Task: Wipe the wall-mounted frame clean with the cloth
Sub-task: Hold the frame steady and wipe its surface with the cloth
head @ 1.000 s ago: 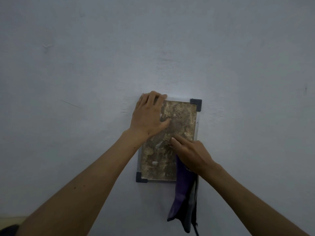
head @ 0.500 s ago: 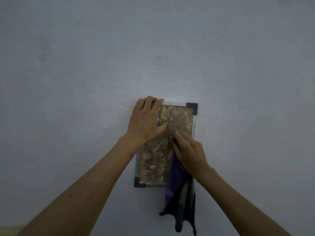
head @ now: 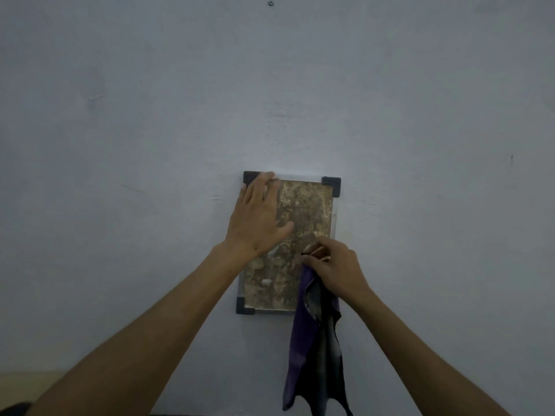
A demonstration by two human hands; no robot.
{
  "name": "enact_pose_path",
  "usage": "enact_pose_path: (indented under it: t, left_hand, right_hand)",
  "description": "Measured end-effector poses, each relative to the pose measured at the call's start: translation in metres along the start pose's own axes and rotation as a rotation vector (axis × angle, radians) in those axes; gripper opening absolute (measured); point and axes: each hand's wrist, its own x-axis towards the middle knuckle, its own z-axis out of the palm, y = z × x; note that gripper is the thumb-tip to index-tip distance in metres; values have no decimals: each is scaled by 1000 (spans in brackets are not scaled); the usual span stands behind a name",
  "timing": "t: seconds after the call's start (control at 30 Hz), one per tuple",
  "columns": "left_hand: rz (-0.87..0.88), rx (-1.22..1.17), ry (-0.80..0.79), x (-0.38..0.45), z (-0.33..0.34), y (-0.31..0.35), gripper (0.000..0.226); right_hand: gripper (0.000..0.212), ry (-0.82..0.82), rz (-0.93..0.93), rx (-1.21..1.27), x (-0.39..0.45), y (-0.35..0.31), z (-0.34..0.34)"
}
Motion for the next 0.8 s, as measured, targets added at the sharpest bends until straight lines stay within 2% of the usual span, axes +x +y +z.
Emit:
enact_pose_path:
  t: [0.07, 0.13, 0.2, 0.27, 0.33, 0.57, 0.67, 0.8]
  left_hand:
    - [-42, -123, 79, -26, 6, 18, 61]
    - [-130, -325, 17, -53, 10, 40, 37]
    - [-200, -490, -106, -78, 14, 59, 24]
    - [-187, -496, -170, -99, 20, 71, 26]
    - [-190, -469, -167, -113, 23, 77, 34]
    - [-264, -486, -181, -136, 14, 73, 42]
    - [-323, -597, -164, -136, 4, 68, 34]
    - [-505, -788, -170, -127, 1, 53, 15]
  right_hand:
    - [6, 17, 139, 178, -7, -4, -6]
    - [6, 28, 278, 341, -15, -7, -9]
    - [9, 25, 416, 504, -24, -12, -9]
    - [15, 13, 504, 626, -33, -17, -9]
    - [17, -7, 549, 712, -45, -23, -9]
    - [25, -107, 582, 848, -68, -28, -7]
    - [25, -162, 596, 923, -70, -26, -6]
    - [23, -261, 558, 990, -69, -34, -7]
